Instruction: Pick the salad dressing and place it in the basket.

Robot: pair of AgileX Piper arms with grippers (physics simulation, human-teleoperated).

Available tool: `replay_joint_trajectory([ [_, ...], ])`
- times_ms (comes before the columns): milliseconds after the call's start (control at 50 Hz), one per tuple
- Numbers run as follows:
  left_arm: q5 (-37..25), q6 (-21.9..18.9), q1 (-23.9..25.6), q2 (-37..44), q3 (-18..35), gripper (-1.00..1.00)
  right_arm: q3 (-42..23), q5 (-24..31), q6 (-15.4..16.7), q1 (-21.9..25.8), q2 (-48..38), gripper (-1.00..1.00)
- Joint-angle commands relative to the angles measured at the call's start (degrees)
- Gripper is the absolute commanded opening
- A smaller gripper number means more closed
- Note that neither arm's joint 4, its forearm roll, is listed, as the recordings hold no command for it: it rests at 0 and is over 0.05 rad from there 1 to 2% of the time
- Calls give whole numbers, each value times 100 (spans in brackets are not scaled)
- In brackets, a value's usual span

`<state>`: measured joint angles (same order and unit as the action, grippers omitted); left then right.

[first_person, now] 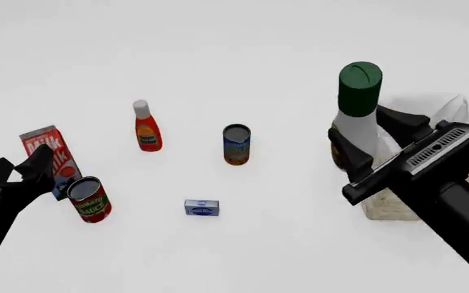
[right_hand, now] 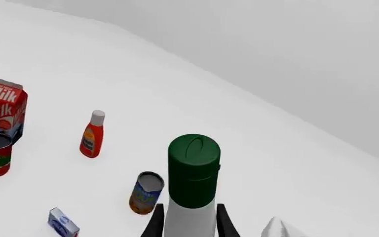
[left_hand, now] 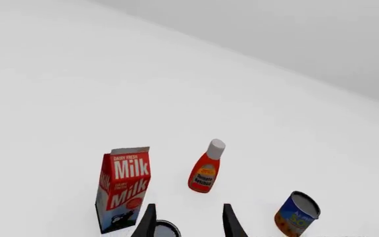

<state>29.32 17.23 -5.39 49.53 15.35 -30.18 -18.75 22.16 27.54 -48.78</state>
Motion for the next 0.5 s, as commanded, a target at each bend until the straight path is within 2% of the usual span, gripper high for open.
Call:
replay_joint_trajectory([
  [20,90,232,-181,132,-141,100,-481,62,-331,-650,203,-100],
  [140,84,245,-255,107,-181,100,-795,185,-391,-941,227,-100],
  [240,134,214,-321,141,-203,100,-1134,250,-517,-1418,271,-100],
  [500,199,120,-293,236,-191,100,-1570,83,-676,-2250,-12,-100],
])
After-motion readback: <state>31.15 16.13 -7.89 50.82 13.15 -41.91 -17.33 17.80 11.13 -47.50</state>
